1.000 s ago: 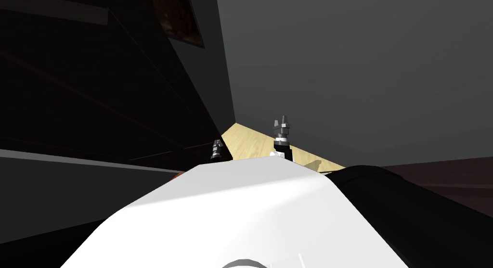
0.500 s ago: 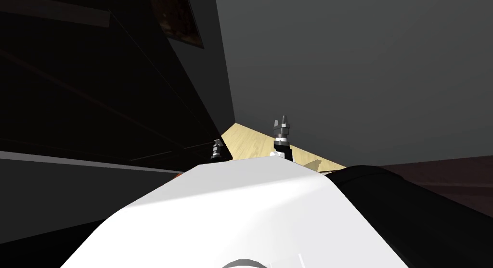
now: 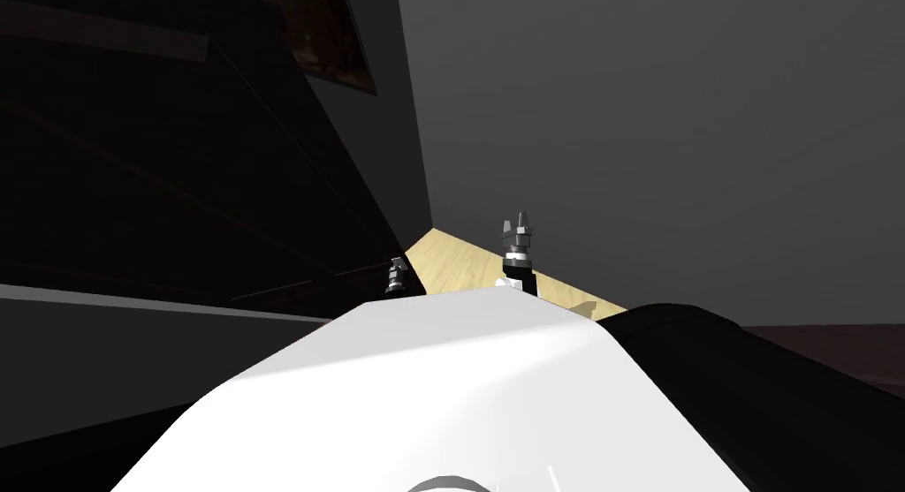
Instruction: Push the door open
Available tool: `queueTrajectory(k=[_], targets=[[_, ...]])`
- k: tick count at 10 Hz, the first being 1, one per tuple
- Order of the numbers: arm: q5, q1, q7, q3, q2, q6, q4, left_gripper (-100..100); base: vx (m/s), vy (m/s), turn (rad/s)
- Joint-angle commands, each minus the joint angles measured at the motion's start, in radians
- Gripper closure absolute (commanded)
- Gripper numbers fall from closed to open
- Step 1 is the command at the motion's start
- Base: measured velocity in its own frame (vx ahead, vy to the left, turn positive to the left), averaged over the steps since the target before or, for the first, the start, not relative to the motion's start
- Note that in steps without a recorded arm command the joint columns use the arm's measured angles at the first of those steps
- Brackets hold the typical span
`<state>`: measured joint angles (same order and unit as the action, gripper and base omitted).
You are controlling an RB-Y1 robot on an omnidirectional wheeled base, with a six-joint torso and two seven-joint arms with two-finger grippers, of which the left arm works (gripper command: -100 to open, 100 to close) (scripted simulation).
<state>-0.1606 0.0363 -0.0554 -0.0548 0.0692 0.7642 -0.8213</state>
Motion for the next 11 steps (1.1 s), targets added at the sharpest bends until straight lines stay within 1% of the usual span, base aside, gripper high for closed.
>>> queueTrajectory(k=[1,4,8,9,10,11], targets=[[-0.011,-0.007,-0.007,-0.024,0.01,-0.003,-0.012,100,0.241,-0.046,0.065],[-0.03,-0.013,-0.017,-0.059,0.011,-0.008,-0.009,100,0.198,-0.037,0.051],[-0.052,-0.02,-0.03,-0.103,0.004,-0.014,-0.005,100,0.194,-0.049,0.066],[-0.057,-0.021,-0.032,-0.11,0.002,-0.016,-0.004,100,0.213,-0.055,0.071],[-0.052,-0.013,-0.033,-0.102,-0.003,-0.022,-0.008,100,0.099,-0.019,0.032],[-0.065,-0.014,-0.04,-0.124,0.006,-0.019,-0.008,100,0.159,-0.011,0.043]])
